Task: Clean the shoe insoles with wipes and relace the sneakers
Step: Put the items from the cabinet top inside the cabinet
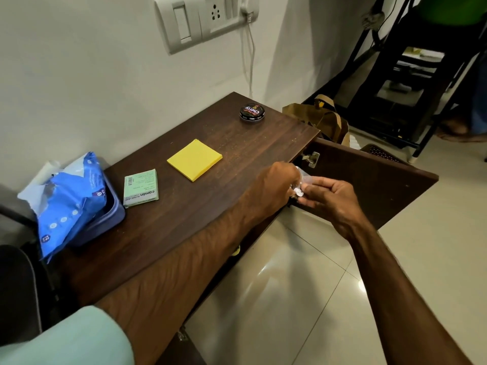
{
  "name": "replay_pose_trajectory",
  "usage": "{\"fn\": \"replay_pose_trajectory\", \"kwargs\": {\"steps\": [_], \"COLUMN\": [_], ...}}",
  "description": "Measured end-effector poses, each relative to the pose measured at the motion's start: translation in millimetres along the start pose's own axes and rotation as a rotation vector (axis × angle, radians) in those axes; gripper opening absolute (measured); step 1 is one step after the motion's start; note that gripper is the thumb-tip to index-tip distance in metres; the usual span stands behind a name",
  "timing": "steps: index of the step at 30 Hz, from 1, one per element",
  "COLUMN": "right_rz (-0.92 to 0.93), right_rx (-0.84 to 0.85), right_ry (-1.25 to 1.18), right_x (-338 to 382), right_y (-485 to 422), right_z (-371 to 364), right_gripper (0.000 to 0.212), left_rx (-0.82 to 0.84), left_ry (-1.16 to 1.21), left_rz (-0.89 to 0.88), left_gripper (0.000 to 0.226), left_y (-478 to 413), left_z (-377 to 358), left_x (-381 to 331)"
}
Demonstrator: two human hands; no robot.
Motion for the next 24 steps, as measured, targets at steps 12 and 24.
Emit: {"fn": "replay_pose_trajectory", "kwargs": {"steps": [12,24], "right_rz": [-0.189,-0.131], "right_rx": [-0.574,-0.584], "right_ry": [0.296,0.503], "right_x": [-59.1,-76.0], "right_y": [-102.4,-129.0], "right_z": [12.3,8.6], "right_gripper": [0.025,0.021], "left_rx": [-0.127,-0.138], "left_ry": [-0.048,-0.029], "left_rz": [0.087,0.141], "left_gripper": [0.024,0.020], "left_y": [3.8,5.0], "left_z": [17.0,22.8], "left_x": [33.0,49.5]}}
Point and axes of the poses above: each hand's wrist, its own y-axis away from the middle knuckle, its own z-axis out of the back of the hand, x = y × z, the point moved 9 cm from there along -y, towards the middle knuckle, and after that the axes turned 8 degrees about -x, right-handed, at the moved point
